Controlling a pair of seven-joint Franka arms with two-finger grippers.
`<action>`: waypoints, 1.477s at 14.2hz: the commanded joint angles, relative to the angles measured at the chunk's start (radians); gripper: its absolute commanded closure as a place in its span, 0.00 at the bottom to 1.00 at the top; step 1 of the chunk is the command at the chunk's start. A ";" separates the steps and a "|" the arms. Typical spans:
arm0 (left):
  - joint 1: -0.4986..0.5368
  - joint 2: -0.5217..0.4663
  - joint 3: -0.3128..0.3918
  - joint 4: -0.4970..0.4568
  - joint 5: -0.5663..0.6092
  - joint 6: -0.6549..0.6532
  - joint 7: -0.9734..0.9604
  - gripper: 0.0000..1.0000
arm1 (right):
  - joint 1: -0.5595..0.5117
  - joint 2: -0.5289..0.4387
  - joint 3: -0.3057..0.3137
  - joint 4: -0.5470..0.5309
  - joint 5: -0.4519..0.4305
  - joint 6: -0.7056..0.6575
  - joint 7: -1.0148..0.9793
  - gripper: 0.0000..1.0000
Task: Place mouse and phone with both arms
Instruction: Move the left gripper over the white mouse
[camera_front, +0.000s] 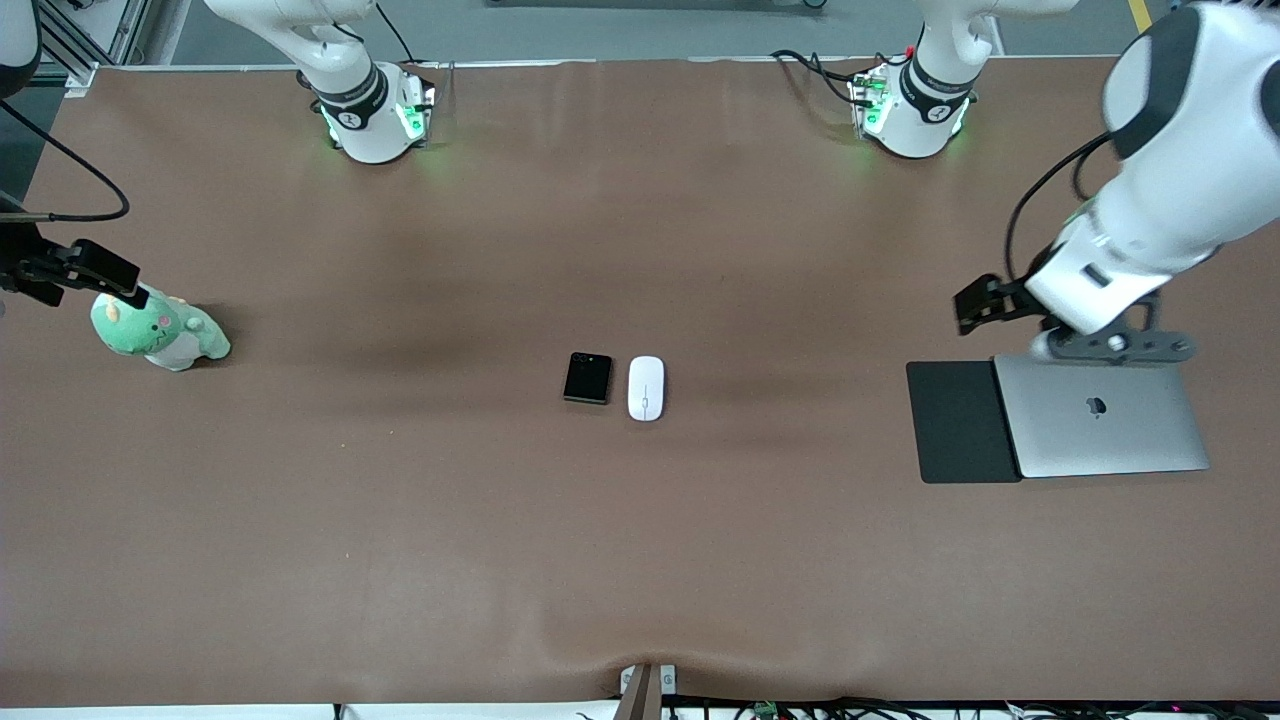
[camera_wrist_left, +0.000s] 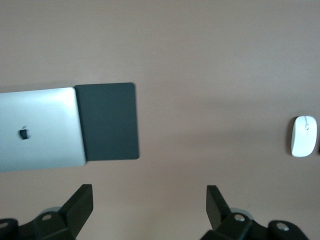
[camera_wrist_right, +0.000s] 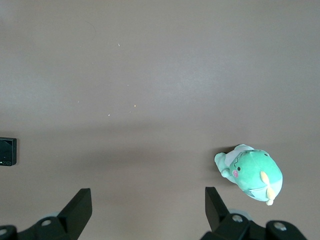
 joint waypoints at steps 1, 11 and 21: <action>-0.005 0.074 -0.065 0.024 0.010 0.068 -0.081 0.00 | -0.006 -0.029 0.007 -0.027 -0.001 0.011 0.013 0.00; -0.210 0.339 -0.088 0.114 0.020 0.217 -0.295 0.00 | -0.006 -0.028 0.007 -0.027 -0.001 0.014 0.013 0.00; -0.333 0.536 -0.079 0.187 0.024 0.399 -0.402 0.00 | -0.005 -0.026 0.007 -0.027 -0.001 0.014 0.013 0.00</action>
